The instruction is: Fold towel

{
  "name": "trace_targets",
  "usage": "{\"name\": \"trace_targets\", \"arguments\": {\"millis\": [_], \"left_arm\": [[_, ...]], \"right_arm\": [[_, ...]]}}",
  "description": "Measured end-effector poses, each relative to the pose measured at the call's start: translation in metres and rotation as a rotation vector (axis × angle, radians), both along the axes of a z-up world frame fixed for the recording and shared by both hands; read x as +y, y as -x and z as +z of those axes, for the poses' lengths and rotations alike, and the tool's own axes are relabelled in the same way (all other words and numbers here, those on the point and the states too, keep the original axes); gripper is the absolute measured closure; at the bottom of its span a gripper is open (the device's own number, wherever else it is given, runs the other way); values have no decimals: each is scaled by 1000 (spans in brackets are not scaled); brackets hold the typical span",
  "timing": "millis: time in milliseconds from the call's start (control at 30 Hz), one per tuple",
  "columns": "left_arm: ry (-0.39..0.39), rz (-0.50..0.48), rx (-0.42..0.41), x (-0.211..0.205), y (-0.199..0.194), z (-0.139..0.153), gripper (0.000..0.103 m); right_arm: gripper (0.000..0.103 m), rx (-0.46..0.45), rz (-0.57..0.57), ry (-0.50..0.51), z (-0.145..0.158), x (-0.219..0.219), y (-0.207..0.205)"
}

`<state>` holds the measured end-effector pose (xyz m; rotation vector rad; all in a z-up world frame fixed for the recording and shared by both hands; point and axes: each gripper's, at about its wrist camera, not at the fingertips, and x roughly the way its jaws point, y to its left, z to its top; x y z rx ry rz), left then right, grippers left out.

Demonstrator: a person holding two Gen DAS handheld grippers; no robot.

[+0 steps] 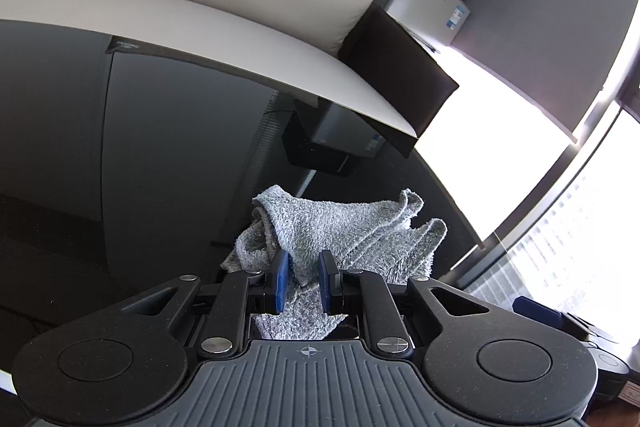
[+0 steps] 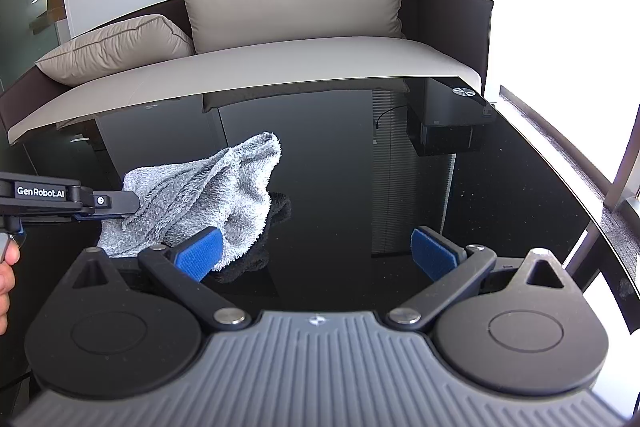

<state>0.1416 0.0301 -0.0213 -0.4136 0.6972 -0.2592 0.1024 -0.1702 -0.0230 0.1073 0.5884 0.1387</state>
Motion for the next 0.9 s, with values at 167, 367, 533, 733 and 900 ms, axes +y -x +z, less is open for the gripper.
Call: {"name": "trace_targets", "arguments": {"millis": [167,367,533,733,900], "left_arm": [[60,10,22,8,-1,-6,89],[106,3,13,10,-2,-10,92],[115,6,-23,10,0,-6,100],[107,3,-26,3,-1,-5,102],[90,4,-87,2,6,11,102]], "right_arm": [[1,-2,4,5,1,1,0],[1,-2,5,7,1,2,0],[1,-1,3,6,0,4,1],[1,1,1,6,0,4,1],[1,3,-2,3,-1,3,0]]}}
